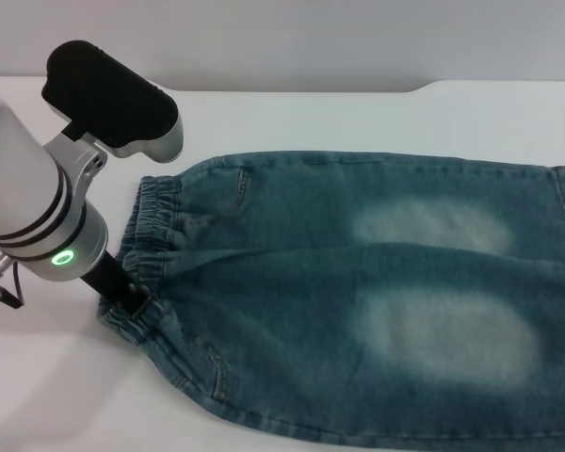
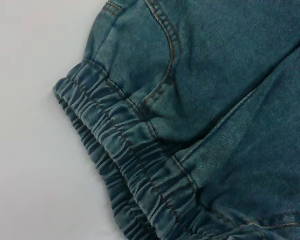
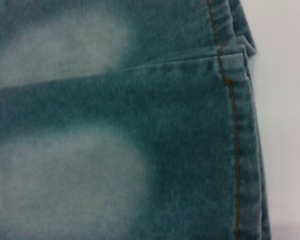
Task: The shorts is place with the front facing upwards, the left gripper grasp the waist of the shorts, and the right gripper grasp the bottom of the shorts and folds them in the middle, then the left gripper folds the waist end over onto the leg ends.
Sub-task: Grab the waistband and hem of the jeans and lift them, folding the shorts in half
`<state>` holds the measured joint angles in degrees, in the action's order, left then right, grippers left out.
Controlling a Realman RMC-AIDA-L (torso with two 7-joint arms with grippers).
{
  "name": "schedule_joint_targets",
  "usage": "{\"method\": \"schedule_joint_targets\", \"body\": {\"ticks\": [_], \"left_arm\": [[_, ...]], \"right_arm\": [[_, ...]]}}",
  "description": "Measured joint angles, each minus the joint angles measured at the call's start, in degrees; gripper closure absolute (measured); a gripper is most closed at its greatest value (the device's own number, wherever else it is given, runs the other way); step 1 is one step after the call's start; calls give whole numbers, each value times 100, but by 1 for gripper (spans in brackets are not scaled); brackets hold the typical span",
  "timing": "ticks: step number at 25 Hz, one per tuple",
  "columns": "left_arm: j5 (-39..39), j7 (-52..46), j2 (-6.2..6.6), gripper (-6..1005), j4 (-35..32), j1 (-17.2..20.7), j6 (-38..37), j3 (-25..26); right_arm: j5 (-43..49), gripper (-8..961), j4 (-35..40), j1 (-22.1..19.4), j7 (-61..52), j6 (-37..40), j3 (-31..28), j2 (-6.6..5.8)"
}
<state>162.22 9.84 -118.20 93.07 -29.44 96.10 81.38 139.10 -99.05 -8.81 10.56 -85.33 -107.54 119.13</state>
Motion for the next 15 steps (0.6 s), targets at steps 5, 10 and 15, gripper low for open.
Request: {"method": "schedule_joint_targets", "body": {"ticks": [5, 10, 15], "left_arm": [[-4, 1, -2, 969, 1, 0, -3, 0], [-1, 1, -2, 969, 78, 0, 19, 3], [11, 1, -2, 969, 86, 0, 15, 22]], "right_arm": [[-61, 290, 247, 74, 206, 6, 106, -15], [-200, 394, 416, 121, 474, -27, 117, -14], [-336, 498, 288, 120, 521, -173, 140, -14]]}}
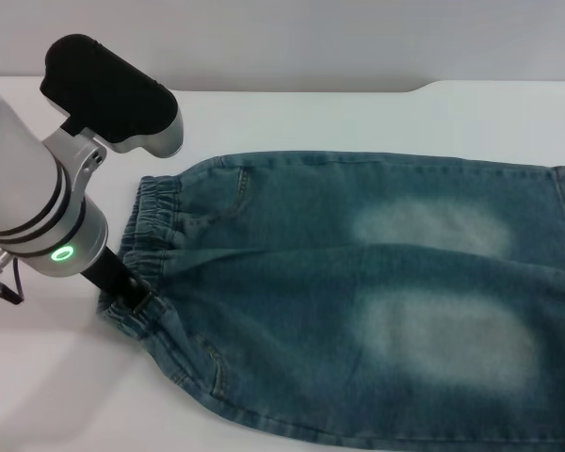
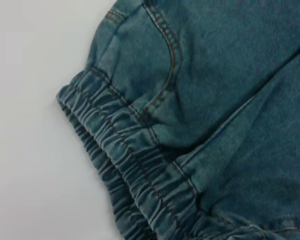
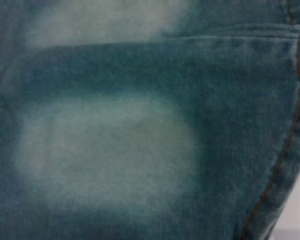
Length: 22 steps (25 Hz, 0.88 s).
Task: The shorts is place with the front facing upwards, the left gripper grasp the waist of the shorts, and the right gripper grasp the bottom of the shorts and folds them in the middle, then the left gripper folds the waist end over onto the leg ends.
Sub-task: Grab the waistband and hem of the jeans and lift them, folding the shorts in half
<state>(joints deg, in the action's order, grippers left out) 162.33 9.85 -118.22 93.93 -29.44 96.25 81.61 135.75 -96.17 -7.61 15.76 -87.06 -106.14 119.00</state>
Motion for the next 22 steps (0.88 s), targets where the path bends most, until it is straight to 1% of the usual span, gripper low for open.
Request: {"method": "schedule_joint_targets", "body": {"ticks": [1, 3, 5, 12, 18, 22], "left_arm": [[1, 0, 0, 969, 1, 0, -2, 2], [2, 0, 2, 970, 2, 0, -15, 18], [11, -12, 15, 970, 115, 24, -56, 74], [26, -33, 24, 970, 278, 88, -147, 174], [34, -15, 27, 969, 308, 158, -321, 308], [50, -2, 27, 969, 451, 320, -755, 538]], "right_arm": [[-4, 519, -26, 6, 2, -11, -1, 0], [-6, 632, -95, 19, 4, -29, -20, 0], [-14, 745, -317, 40, 2, -69, -73, 0], [-42, 905, -782, 129, -32, -140, -218, 1], [-362, 906, -1023, 267, -4, -153, -634, -15], [-397, 905, -1185, 290, 209, -25, -929, -4]]}}
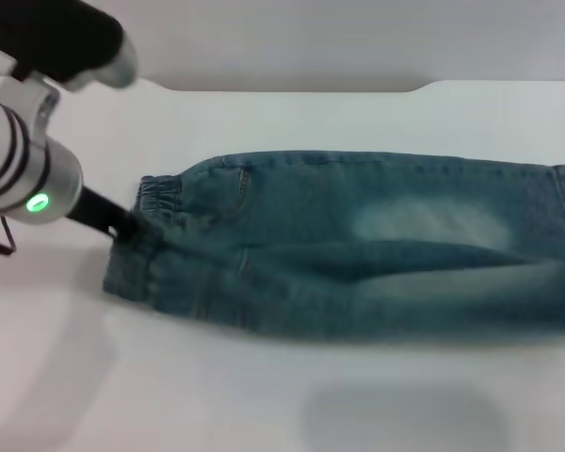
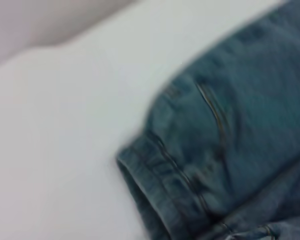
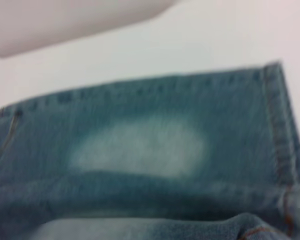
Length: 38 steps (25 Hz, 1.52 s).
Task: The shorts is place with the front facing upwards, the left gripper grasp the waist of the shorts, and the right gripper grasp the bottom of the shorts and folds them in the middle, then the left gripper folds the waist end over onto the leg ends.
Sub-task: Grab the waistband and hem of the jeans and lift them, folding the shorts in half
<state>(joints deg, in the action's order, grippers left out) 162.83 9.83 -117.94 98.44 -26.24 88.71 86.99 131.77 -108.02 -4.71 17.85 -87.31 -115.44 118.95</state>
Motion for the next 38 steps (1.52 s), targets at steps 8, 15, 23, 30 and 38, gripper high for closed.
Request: {"method": "schedule_joint_targets", "body": {"ticks": [8, 15, 23, 30, 38], "left_arm": [[2, 73, -1, 970, 50, 291, -948, 244], [-40, 78, -1, 970, -162, 431, -1813, 233], [-67, 81, -8, 968, -644, 443, -2728, 159], [-100, 81, -10, 960, -1045, 291, -3117, 112], [-105, 100, -7, 951, -1222, 267, -3400, 105]], "right_arm": [[-482, 907, 180, -68, 656, 987, -307, 18], [-795, 905, 652, 145, 1221, 1888, -234, 26], [-1103, 909, 1788, 615, 1812, 2567, -255, 11], [-1109, 910, 2002, 760, 1889, 2758, -336, 0], [-1193, 911, 2187, 771, 1893, 2908, -497, -1]]}}
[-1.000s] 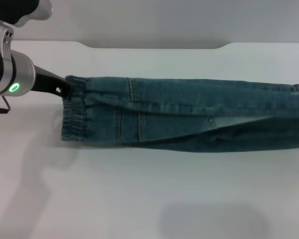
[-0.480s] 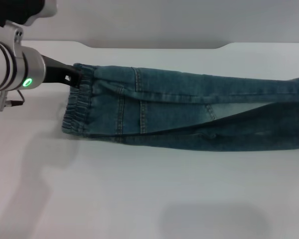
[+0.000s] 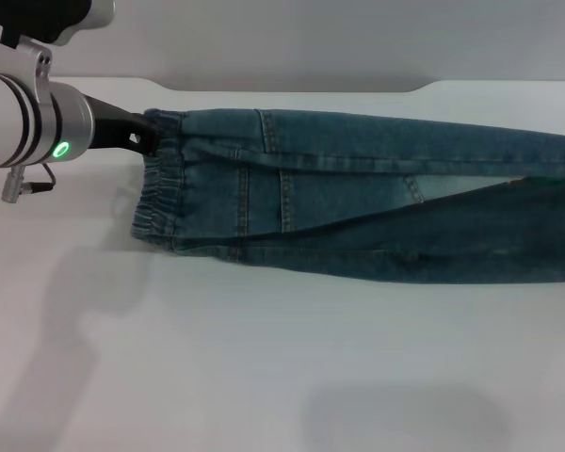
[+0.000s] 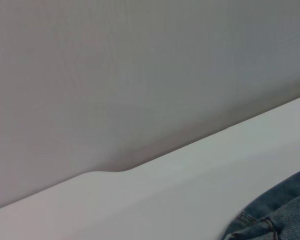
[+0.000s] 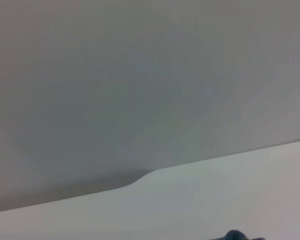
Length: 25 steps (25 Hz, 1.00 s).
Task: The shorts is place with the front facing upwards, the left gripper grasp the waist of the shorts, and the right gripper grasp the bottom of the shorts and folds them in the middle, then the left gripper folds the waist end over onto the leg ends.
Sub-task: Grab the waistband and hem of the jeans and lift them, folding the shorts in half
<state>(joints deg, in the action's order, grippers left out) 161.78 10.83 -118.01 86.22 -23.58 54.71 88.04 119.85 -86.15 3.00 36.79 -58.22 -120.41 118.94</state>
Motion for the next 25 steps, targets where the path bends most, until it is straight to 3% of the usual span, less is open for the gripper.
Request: {"method": "schedule_joint_targets", "body": {"ticks": [13, 25], "left_arm": [[-47, 66, -3, 935, -152, -5, -205, -107], [-407, 114, -22, 921, -928, -122, -1174, -387]], "right_arm": [[-75, 909, 357, 18, 65, 215, -18, 4], [-859, 910, 1203, 155, 1160, 681, -83, 2]]}}
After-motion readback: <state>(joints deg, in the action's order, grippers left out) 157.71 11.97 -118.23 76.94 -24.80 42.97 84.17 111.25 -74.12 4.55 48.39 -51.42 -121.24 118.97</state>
